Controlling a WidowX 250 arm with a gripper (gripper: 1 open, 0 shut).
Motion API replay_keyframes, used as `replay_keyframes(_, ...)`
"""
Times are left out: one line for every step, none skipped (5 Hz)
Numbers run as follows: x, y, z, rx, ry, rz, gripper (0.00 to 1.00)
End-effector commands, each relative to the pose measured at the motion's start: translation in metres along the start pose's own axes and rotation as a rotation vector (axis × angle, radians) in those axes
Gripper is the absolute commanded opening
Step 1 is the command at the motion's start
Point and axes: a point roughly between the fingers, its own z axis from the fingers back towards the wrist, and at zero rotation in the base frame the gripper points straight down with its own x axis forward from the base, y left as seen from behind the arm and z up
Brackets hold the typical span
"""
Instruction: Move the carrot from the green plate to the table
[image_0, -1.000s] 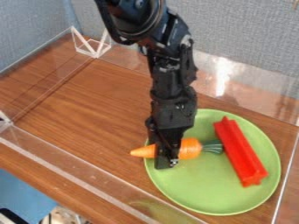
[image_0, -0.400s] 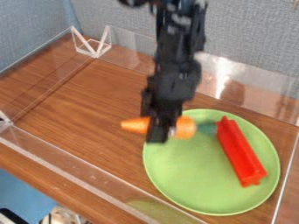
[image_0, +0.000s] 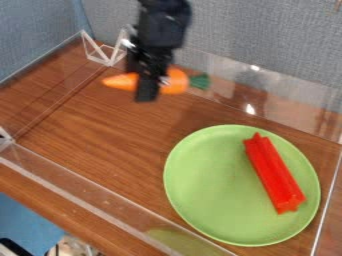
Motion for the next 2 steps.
replay_keyframes(-0.008,0.036,0.008,0.025,-0.046,0.083,0.0)
replay_keyframes(0.007,0.041,0.005,0.023,-0.078,0.093,0.0)
